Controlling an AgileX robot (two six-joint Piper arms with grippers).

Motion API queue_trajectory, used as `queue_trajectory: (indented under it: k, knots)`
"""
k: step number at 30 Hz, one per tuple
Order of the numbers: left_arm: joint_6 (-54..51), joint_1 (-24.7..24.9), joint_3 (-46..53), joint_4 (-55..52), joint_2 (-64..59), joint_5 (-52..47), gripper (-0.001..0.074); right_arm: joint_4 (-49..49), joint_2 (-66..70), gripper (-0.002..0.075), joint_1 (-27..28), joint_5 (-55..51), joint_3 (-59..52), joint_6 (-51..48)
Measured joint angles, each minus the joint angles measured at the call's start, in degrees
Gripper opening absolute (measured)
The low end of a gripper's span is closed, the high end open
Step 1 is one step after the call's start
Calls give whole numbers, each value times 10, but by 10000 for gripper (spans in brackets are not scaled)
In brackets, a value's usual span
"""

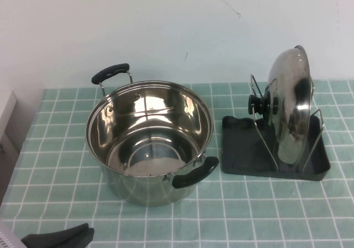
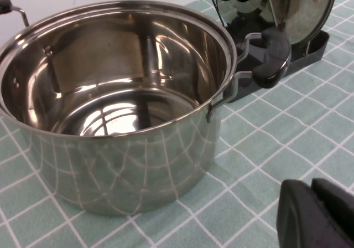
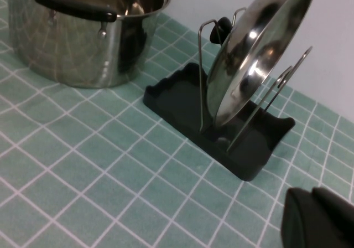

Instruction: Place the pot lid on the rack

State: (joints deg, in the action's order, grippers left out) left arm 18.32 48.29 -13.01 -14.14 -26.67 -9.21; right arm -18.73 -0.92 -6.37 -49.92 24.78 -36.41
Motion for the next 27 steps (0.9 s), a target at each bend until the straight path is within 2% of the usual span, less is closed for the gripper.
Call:
queue_trajectory:
  k: [12, 17, 23, 27]
  knots:
    - [-13, 0, 0, -28, 5, -4, -2, 0, 0, -1, 0, 0, 0, -1]
    - [-28, -14, 2, -62, 64, -29, -2, 0, 0, -2, 0, 0, 0, -1]
    - [-55, -104, 2, -25, 191, -40, -2, 0, 0, -2, 0, 0, 0, -1]
    - [-83, -211, 2, 31, 267, -95, -2, 0, 0, -1, 0, 0, -1, -1]
